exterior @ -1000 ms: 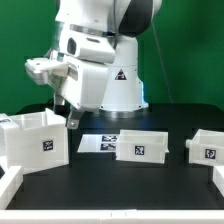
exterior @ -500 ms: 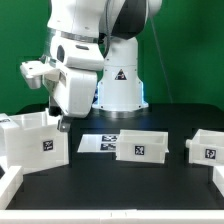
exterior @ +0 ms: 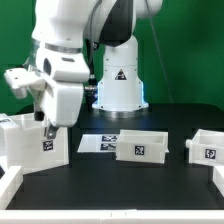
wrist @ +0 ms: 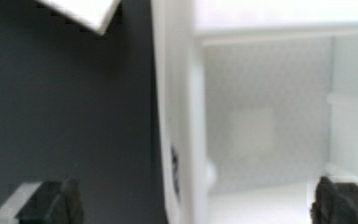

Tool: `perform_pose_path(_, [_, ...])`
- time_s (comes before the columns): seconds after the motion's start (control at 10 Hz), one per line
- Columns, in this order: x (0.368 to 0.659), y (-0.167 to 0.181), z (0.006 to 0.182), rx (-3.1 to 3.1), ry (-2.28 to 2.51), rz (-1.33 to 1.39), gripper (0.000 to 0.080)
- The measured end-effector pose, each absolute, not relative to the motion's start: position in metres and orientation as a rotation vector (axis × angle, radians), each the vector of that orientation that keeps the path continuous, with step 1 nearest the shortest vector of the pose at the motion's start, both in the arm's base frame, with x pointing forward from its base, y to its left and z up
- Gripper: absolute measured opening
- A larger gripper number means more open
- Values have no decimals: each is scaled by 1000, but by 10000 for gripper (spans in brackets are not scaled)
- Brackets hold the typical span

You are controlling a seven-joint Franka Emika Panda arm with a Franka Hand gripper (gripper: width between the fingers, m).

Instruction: Assemble drawer

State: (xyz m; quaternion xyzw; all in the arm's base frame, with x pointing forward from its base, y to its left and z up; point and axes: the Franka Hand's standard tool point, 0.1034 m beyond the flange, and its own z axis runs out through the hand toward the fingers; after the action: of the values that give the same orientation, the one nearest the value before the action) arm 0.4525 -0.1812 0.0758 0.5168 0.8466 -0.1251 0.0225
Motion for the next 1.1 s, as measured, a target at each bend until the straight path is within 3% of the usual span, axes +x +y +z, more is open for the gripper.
perform_pose_path(0.3, [443,-187,58,1621,2636,-432,649])
perform_pose_path(0.7, [445,-190,53,1638,2625,-447,649])
perform_pose_path(0.9, [444,-190,53,1639,2625,-447,381])
perform_pose_path(1.0, [444,-190,53,1640,2625,-447,381])
perform_pose_path(1.1, [444,-190,53,1640,2625,-447,246])
